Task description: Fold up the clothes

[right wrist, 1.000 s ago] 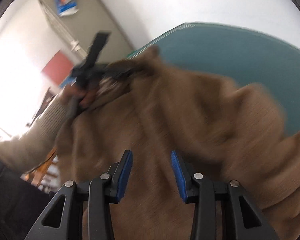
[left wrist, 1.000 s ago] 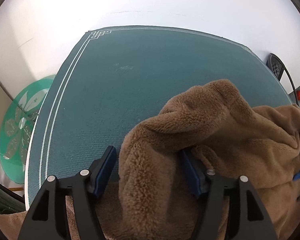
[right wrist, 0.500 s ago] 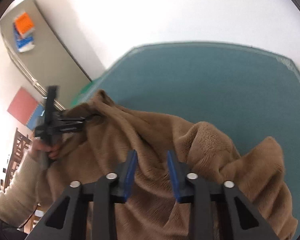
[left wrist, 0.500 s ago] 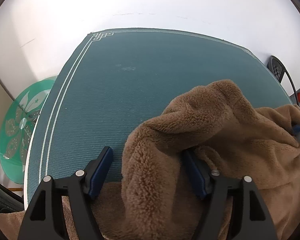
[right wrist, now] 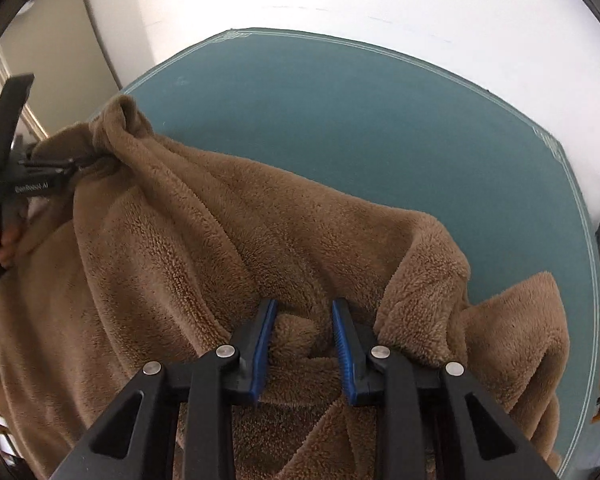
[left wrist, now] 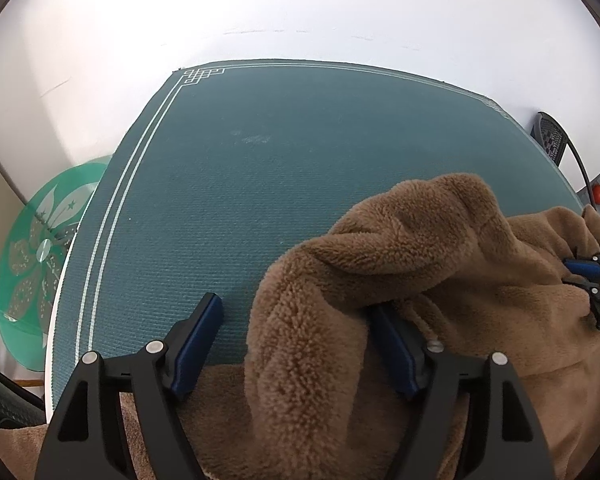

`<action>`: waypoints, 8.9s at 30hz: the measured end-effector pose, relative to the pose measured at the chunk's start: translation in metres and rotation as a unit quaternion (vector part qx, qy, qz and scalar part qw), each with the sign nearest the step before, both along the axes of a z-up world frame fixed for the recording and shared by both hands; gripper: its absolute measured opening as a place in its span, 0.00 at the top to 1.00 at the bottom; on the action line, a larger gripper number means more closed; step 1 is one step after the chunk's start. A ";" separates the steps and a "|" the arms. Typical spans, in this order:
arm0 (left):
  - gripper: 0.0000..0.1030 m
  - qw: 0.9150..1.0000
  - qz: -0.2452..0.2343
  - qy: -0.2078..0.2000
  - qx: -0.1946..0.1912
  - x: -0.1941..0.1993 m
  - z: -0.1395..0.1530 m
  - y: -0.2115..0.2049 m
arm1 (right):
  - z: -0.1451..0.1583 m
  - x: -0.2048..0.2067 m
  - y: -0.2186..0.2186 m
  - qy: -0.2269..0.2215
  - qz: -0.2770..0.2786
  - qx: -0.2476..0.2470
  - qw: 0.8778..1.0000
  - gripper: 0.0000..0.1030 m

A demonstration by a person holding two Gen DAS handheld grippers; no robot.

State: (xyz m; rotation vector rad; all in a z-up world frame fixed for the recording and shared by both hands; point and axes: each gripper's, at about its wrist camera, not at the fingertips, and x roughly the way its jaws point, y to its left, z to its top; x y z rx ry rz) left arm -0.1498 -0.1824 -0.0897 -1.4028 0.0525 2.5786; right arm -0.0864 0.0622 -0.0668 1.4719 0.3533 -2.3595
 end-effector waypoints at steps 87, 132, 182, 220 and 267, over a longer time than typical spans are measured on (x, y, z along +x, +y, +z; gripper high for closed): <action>0.81 0.997 0.045 0.042 0.046 -0.049 0.060 0.068 | 0.082 -0.054 0.084 0.190 0.013 -0.082 0.978 0.74; 0.22 0.997 0.055 -0.043 0.038 -0.080 0.042 -0.013 | 0.011 -0.079 0.205 0.005 -0.082 -0.181 0.980 0.38; 0.74 0.788 0.034 0.605 0.110 0.403 0.449 0.019 | 0.357 0.407 0.127 0.744 -0.129 -0.022 0.656 0.88; 0.61 0.831 0.087 0.548 0.030 0.276 0.409 0.014 | 0.324 0.305 0.117 0.689 -0.152 0.041 0.707 0.88; 0.20 0.998 0.042 -0.046 0.006 -0.155 0.036 0.036 | -0.031 -0.168 0.170 0.155 -0.156 0.120 0.968 0.88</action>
